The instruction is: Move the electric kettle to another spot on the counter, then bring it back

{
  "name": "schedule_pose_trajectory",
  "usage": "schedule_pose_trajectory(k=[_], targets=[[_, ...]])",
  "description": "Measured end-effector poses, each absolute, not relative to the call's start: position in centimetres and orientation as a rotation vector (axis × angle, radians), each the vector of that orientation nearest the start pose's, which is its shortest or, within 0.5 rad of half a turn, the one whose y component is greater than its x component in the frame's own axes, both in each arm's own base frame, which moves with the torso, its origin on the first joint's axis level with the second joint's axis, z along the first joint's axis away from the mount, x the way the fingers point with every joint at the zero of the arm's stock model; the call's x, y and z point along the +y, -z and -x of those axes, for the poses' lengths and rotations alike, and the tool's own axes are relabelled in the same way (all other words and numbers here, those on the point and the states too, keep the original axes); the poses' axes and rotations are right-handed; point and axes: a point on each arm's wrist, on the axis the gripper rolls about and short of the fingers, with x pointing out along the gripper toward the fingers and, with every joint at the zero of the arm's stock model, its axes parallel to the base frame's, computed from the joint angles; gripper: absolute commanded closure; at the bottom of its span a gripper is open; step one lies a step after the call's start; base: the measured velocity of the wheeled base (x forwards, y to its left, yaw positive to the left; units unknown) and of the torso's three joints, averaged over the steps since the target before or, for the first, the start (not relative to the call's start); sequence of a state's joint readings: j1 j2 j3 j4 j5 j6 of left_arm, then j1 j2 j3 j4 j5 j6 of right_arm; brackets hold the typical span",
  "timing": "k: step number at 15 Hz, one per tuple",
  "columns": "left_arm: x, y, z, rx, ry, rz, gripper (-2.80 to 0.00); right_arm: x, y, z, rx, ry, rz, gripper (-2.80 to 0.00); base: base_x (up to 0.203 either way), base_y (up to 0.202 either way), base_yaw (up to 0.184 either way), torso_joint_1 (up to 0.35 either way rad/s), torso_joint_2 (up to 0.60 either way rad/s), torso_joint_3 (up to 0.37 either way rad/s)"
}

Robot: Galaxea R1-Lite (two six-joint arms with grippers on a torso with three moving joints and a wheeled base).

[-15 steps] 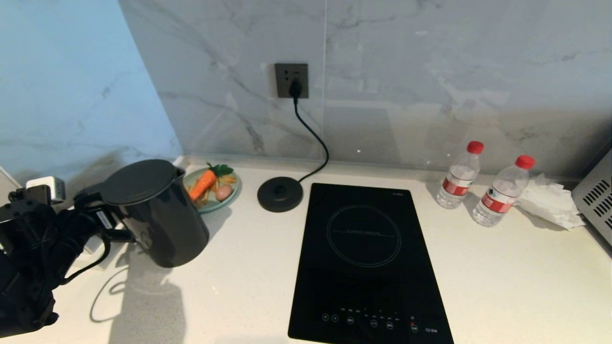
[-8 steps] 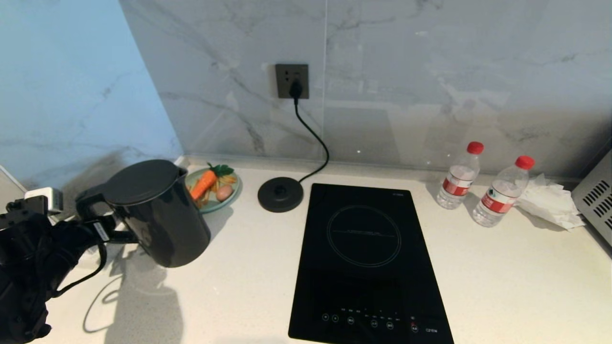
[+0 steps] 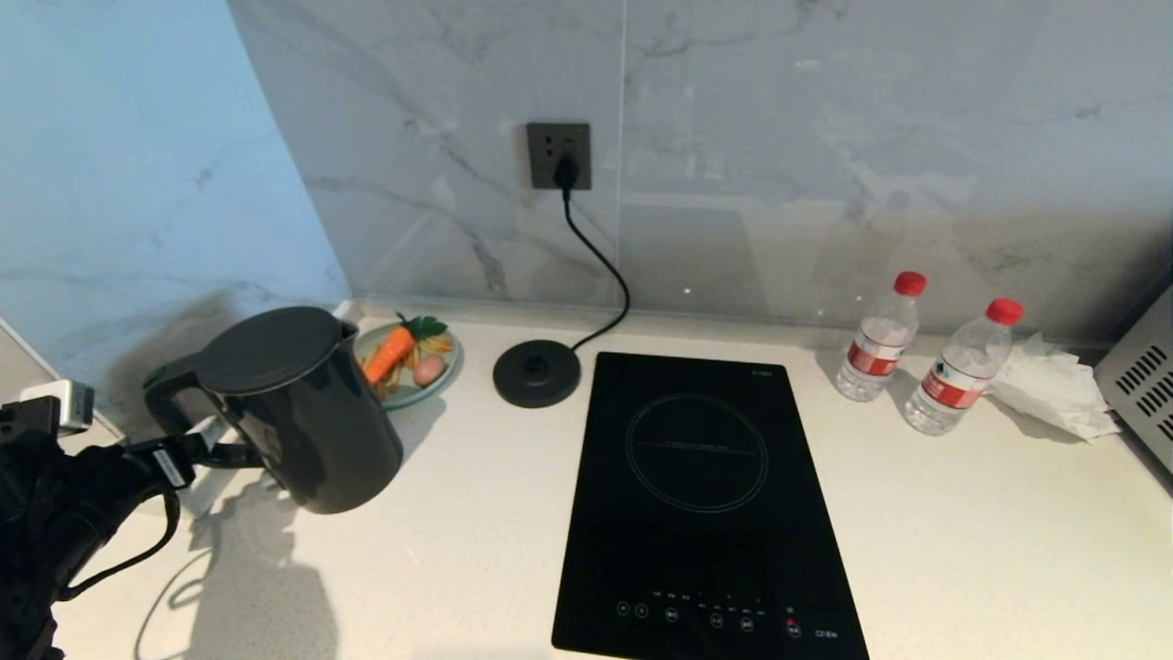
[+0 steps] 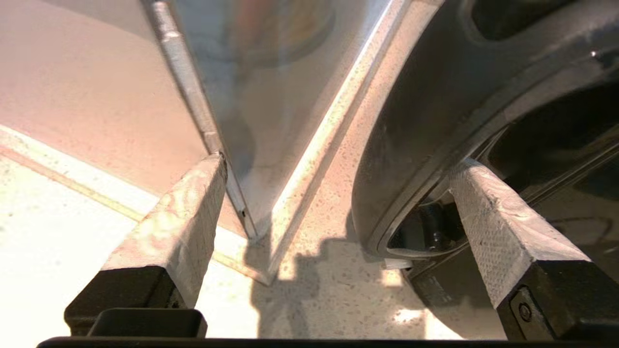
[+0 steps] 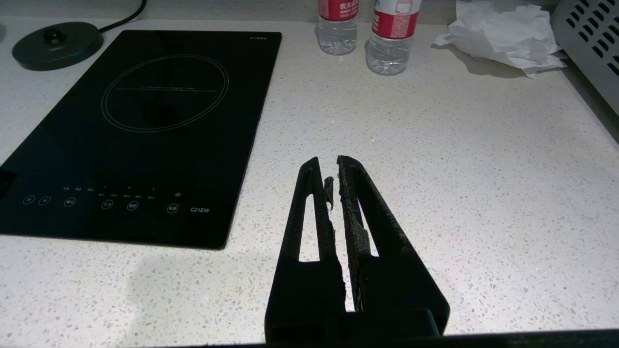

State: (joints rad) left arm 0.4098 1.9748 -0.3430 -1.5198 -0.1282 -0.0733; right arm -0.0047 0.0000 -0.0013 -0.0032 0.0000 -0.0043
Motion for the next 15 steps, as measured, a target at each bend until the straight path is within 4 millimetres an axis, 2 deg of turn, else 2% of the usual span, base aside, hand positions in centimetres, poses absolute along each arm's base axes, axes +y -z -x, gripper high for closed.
schedule_pose_trajectory(k=[4,9,15], targets=[[12.8,-8.6,-25.0,0.098,-0.315,0.110,-2.80,0.0,-7.6,2.3,-0.004,0.005,0.005,0.00,0.000,0.000,0.000,0.000,0.00,0.000],[15.3,-8.0,-21.9,0.132,-0.264,0.152,-2.80,0.0,-7.6,2.3,-0.004,0.005,0.005,0.00,0.000,0.000,0.000,0.000,0.00,0.000],[15.3,-8.6,-21.0,0.116,-0.245,0.149,-2.80,0.0,-7.6,2.3,-0.004,0.005,0.005,0.00,0.000,0.000,0.000,0.000,0.00,0.000]])
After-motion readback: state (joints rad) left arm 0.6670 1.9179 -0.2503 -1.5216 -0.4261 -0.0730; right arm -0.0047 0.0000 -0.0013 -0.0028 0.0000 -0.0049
